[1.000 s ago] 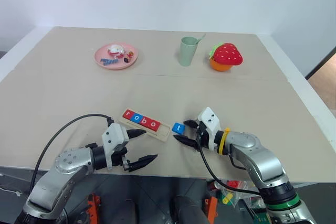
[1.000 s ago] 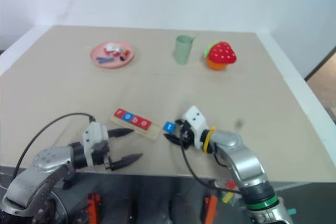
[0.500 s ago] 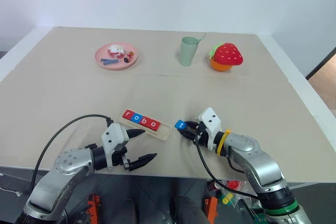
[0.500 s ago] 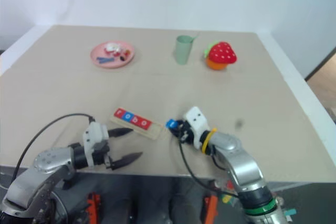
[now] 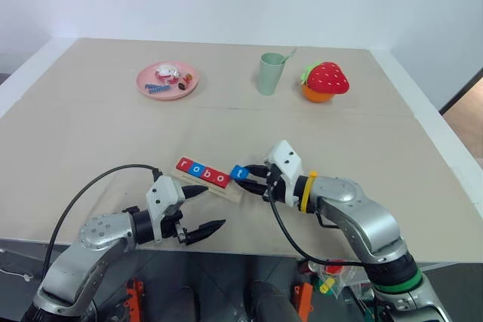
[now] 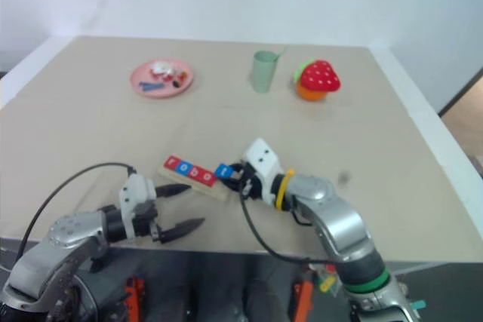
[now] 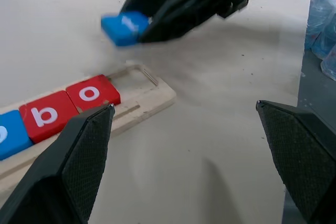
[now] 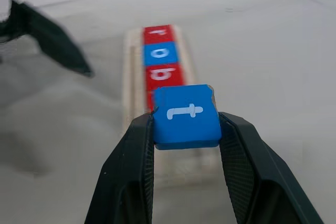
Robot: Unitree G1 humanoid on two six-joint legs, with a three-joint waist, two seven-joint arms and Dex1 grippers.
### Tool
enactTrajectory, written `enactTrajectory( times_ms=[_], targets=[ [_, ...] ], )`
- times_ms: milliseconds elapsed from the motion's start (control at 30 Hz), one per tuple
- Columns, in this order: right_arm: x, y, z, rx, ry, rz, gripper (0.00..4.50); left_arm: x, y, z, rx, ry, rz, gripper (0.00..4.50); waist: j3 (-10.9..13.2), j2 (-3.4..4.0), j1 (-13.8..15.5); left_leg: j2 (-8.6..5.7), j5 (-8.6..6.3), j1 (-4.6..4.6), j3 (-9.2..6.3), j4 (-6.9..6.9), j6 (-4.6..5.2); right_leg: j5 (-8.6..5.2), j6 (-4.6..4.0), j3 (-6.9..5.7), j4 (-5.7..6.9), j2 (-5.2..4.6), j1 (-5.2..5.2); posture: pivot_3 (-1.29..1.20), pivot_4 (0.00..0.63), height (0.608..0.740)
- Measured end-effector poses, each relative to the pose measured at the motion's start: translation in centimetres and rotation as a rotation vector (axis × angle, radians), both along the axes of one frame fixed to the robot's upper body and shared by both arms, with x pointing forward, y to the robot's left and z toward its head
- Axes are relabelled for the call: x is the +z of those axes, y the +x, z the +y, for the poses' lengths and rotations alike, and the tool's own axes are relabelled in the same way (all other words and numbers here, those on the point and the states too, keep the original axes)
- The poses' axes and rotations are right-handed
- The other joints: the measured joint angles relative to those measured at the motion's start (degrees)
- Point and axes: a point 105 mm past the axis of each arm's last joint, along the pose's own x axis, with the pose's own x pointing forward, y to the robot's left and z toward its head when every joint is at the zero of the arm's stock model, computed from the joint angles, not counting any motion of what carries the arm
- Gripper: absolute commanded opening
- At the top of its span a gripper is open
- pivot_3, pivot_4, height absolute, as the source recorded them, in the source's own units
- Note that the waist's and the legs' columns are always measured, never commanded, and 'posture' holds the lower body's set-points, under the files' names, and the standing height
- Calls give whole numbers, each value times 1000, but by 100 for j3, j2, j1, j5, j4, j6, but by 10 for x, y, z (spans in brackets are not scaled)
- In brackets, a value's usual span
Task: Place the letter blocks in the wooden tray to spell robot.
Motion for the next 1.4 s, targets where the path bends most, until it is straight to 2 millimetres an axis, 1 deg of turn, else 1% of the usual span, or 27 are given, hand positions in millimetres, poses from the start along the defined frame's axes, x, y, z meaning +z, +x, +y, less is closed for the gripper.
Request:
enactTrajectory(
  times_ms=[133, 233, 567, 1000, 1033, 1067, 1100, 1267, 1300, 1400],
  targets=[
    [-12, 1, 2, 39, -47, 31, 1204, 1, 1, 0, 6, -1, -2, 4500, 0, 0, 0, 0, 0, -2, 0, 0, 0, -1, 2, 0, -1, -1, -1, 0, 150, 740],
    [-18, 4, 1, 33, -62, 40, 1204, 0, 1, 1, 17, -1, -2, 4500, 0, 0, 0, 0, 0, -2, -1, 0, 0, -1, 1, 0, 0, 0, -1, 0, 150, 740],
    [-26, 3, -2, 30, -75, 40, 1204, -3, -1, 2, 27, -1, 11, 4500, 0, 0, 1, 0, 0, -2, -1, 0, 0, 0, 0, 0, 0, 0, -2, 0, 150, 740],
    [-28, 4, 3, 33, -49, 43, 1204, -2, -3, 1, 26, -1, 5, 4500, 0, 0, 1, 1, 0, -1, -2, 0, 0, 1, -1, -1, 0, 1, -1, 0, 150, 740],
    [-28, 4, 4, 33, -48, 44, 1704, -2, -3, 1, 26, 0, 6, 4500, 0, 0, 1, 1, 0, -1, -1, 0, 0, 0, -1, -1, 0, 1, -1, 0, 150, 740],
    [-28, 4, 4, 33, -46, 47, 2295, -3, -3, 1, 27, 1, 6, 4500, 0, 0, 1, 1, 0, -1, -1, 0, 0, 0, -1, -1, 0, 0, -1, 0, 150, 740],
    [-28, 4, 4, 34, -44, 50, 2535, -3, -3, 1, 27, 1, 6, 4500, 0, 0, 1, 1, 0, -1, -1, 0, 0, 0, -1, -1, 0, 0, -1, 0, 150, 740],
    [-27, 5, 4, 24, -21, 65, 4323, -3, -2, 1, 28, 4, 5, 4500, 0, 0, 0, 0, 1, -1, -1, 0, 0, 2, -1, -1, 0, 0, -1, 0, 150, 740],
    [-26, 6, 3, 17, -17, 65, 4419, -3, -2, 1, 28, 4, 4, 4500, 0, 0, 1, 0, 1, -1, -1, 0, -1, 2, -1, -1, 0, 0, -1, 0, 150, 740],
    [-17, 11, -4, -28, 29, 67, 4419, -1, 0, 3, 49, 1, -1, 4500, 0, 0, 2, 0, 1, -2, -2, 0, -1, 1, -1, -1, 0, 0, -1, 0, 150, 740]
  ],
)
